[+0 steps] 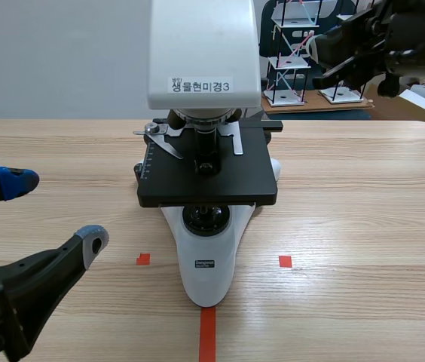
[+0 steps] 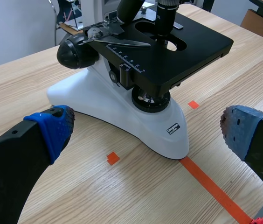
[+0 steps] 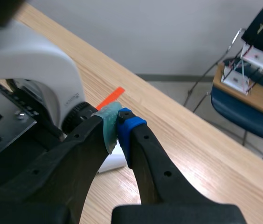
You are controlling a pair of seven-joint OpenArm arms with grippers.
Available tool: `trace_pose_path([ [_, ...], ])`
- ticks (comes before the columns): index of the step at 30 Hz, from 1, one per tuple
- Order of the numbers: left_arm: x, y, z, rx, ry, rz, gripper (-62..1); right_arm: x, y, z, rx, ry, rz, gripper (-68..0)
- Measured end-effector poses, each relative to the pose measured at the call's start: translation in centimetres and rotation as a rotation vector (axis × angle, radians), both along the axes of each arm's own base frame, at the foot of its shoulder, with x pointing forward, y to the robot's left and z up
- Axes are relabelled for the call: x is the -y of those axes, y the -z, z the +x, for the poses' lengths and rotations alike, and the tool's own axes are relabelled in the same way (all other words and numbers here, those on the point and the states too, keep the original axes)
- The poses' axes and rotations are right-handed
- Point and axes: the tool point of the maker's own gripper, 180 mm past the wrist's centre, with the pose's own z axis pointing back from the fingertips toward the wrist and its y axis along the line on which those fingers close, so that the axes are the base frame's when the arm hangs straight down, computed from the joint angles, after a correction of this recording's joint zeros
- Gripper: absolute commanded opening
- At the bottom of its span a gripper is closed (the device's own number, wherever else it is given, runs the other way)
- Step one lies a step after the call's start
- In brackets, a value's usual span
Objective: Point at the coarse focus knob
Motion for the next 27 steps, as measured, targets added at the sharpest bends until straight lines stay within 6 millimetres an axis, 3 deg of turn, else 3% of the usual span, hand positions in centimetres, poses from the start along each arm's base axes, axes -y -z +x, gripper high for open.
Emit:
trace_pose_path([
  [3, 0.0, 0.0, 0.0, 0.0, 0.0, 0.0, 1.4, 0.3, 1.1, 1.1, -0.058, 0.02, 0.0, -67.7],
  [9, 0.0, 0.0, 0.0, 0.0, 0.0, 0.0, 1.4, -0.4, 1.5, 2.1, -0.129, -0.012, 0.05, -67.7],
  [17, 0.0, 0.0, 0.0, 0.0, 0.0, 0.0, 1.4, -2.3, 2.5, 2.3, -0.263, -0.075, 0.099, -67.7],
  [27, 0.0, 0.0, 0.0, 0.0, 0.0, 0.0, 1.4, -2.3, 3.3, 2.1, -0.307, -0.078, 0.086, -67.7],
])
